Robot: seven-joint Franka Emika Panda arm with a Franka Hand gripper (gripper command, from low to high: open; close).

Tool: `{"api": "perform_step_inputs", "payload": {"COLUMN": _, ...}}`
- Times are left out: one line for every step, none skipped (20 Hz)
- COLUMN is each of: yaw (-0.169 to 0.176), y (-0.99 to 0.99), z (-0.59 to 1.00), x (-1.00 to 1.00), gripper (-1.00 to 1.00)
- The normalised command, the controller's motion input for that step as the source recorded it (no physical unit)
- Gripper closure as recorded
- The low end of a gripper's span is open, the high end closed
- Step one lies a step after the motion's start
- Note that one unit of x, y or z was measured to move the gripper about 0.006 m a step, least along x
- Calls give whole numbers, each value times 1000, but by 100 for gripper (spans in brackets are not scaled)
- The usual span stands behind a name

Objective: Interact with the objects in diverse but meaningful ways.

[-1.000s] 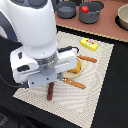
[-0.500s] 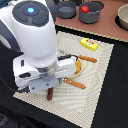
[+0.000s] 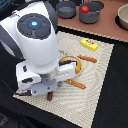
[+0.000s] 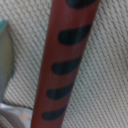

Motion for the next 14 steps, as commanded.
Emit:
{"api": "perform_step_inputs", "payload": {"yaw": 0, "y": -137, "z": -251, "x": 180, "gripper": 100}}
{"api": "perform_step_inputs", "payload": {"yaw": 0, "y": -149, "z": -246, "x": 180, "gripper": 100}}
{"api": "perform_step_inputs", "payload": {"yaw": 0, "y": -163, "z": -223, "x": 166, "gripper": 100}}
{"api": "perform_step_inputs", "payload": {"yaw": 0, "y": -134, "z": -203, "x": 177, "gripper": 100}}
{"api": "perform_step_inputs", "payload": {"yaw": 0, "y": -120, "z": -171, "x": 186, "gripper": 100}}
{"api": "perform_step_inputs", "payload": {"yaw": 0, "y": -131, "z": -149, "x": 183, "gripper": 100}}
{"api": "perform_step_inputs", "payload": {"yaw": 0, "y": -137, "z": -106, "x": 180, "gripper": 100}}
{"api": "perform_step_inputs", "payload": {"yaw": 0, "y": -137, "z": -86, "x": 120, "gripper": 100}}
{"api": "perform_step_inputs", "payload": {"yaw": 0, "y": -129, "z": -3, "x": 54, "gripper": 100}}
{"api": "perform_step_inputs", "payload": {"yaw": 1, "y": -103, "z": 0, "x": 57, "gripper": 100}}
{"api": "perform_step_inputs", "payload": {"yaw": 2, "y": -40, "z": 0, "x": 0, "gripper": 100}}
{"api": "perform_step_inputs", "payload": {"yaw": 16, "y": -29, "z": 0, "x": 0, "gripper": 100}}
{"api": "perform_step_inputs", "payload": {"yaw": 0, "y": -51, "z": 0, "x": 0, "gripper": 100}}
{"api": "perform_step_inputs", "payload": {"yaw": 0, "y": -51, "z": -9, "x": 0, "gripper": 100}}
